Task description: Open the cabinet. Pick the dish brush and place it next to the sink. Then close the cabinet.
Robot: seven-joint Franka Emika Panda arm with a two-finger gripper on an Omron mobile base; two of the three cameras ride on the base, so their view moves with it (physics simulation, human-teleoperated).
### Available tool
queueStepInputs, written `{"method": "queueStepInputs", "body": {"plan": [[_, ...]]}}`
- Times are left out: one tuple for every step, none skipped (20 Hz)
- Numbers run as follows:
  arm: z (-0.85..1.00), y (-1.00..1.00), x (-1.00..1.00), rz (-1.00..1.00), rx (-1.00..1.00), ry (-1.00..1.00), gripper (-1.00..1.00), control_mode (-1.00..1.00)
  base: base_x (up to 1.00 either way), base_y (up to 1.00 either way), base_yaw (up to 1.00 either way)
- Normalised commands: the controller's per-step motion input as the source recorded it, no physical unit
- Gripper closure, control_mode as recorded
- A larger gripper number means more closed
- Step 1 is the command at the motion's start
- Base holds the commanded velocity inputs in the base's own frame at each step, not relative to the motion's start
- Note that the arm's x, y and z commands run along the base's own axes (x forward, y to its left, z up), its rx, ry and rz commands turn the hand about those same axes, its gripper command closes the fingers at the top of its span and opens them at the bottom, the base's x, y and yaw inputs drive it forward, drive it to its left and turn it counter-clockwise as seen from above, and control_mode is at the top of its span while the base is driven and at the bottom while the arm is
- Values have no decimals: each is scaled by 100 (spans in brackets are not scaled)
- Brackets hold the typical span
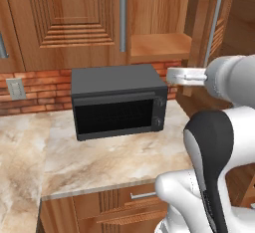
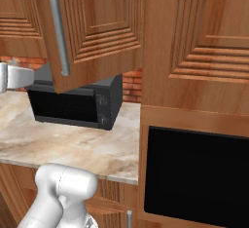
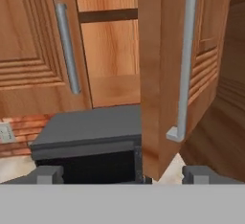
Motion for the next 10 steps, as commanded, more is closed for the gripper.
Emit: {"method": "queueStepInputs", "body": {"plan": [[0,48,0,0,-10,0,-100,-100,0,0,0],[0,39,0,-1,-12,0,-100,-100,0,0,0],[0,37,0,0,-15,-1,-100,-100,0,0,0],[0,37,11,0,-19,-4,-100,-100,0,0,0],[0,36,17,0,-22,-3,-100,-100,0,0,0],[0,24,25,0,-25,-1,-100,-100,0,0,0],[0,4,32,0,-27,0,-100,-100,0,0,0],[0,0,29,0,-28,0,-100,-100,0,0,0],[0,0,25,0,-28,0,-100,-100,0,0,0],[0,0,23,0,-27,0,-100,-100,0,0,0]]}}
